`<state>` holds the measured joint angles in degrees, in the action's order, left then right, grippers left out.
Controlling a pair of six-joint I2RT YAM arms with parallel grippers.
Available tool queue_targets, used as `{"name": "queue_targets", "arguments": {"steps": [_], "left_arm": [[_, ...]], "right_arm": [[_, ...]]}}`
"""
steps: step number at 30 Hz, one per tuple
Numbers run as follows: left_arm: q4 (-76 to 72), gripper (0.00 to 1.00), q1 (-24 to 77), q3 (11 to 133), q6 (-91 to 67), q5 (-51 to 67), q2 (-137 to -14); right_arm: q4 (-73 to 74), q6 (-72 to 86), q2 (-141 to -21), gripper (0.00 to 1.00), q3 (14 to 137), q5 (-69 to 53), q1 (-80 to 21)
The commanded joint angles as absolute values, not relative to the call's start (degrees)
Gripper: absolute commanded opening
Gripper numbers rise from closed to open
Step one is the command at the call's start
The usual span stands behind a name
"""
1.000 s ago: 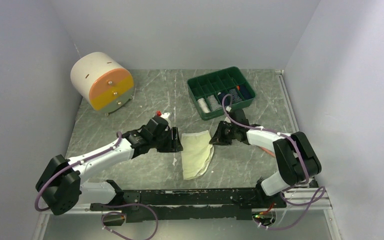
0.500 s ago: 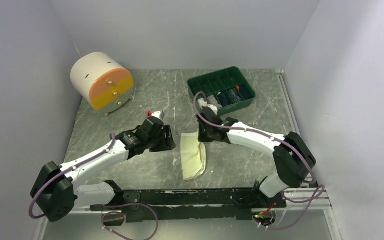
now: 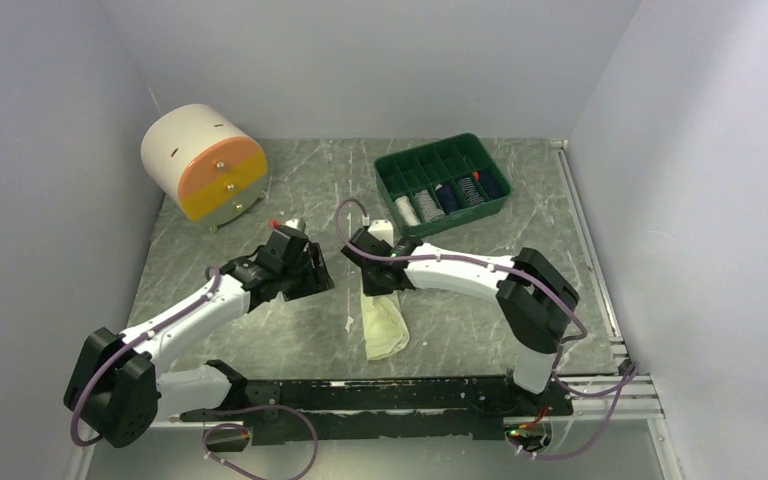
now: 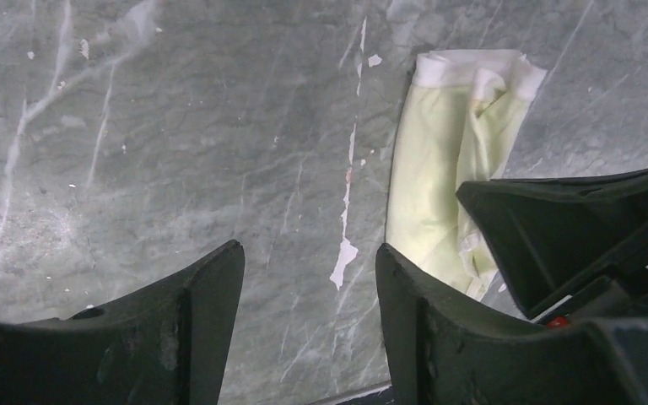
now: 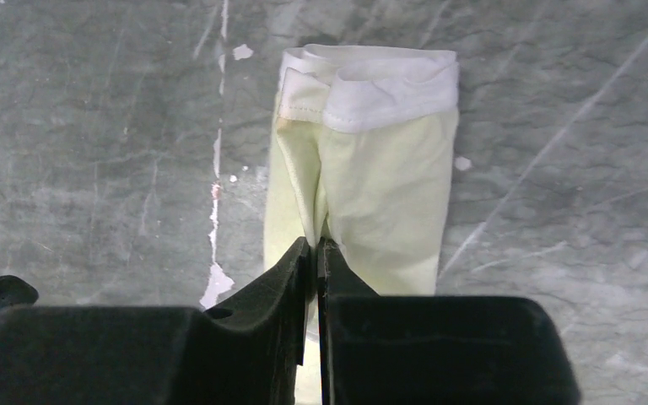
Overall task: Roll the underwear
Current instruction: Fold the underwear at the center of the board.
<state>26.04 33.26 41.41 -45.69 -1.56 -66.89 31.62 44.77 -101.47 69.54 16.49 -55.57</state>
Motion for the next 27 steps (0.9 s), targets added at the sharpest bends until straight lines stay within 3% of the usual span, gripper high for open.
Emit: {"name": "queue_targets", "arguments": {"steps": [1,8,15,18,23,27], "left_arm": [[26.0,0.63,31.8,40.6,-44.6,0.2,-65.3],[25.8,0.63,30.4,39.9,-44.2,1.7,-64.9],[25.2,0.63,29.9,39.8,-43.6,3.6,-66.2],[23.6,0.64,29.8,39.6,-43.2,5.4,-66.7],[18.5,0.64,29.4,40.0,-42.2,9.9,-68.9],[13.1,0.66,29.3,41.5,-40.8,15.0,-73.4]], "right_arm": [[32.8,46.4,-104.4,0.11,74.0,16.6,-56.7],[30.9,47.5,-108.4,0.14,75.6,14.3,-56.8],[26.4,47.1,-107.6,0.23,74.9,9.8,-54.8],[23.9,46.2,-104.5,0.27,73.0,7.5,-53.6],[18.7,45.4,-93.8,0.45,65.0,4.2,-51.8],[15.9,46.1,-86.0,0.45,57.0,2.9,-49.3]]}}
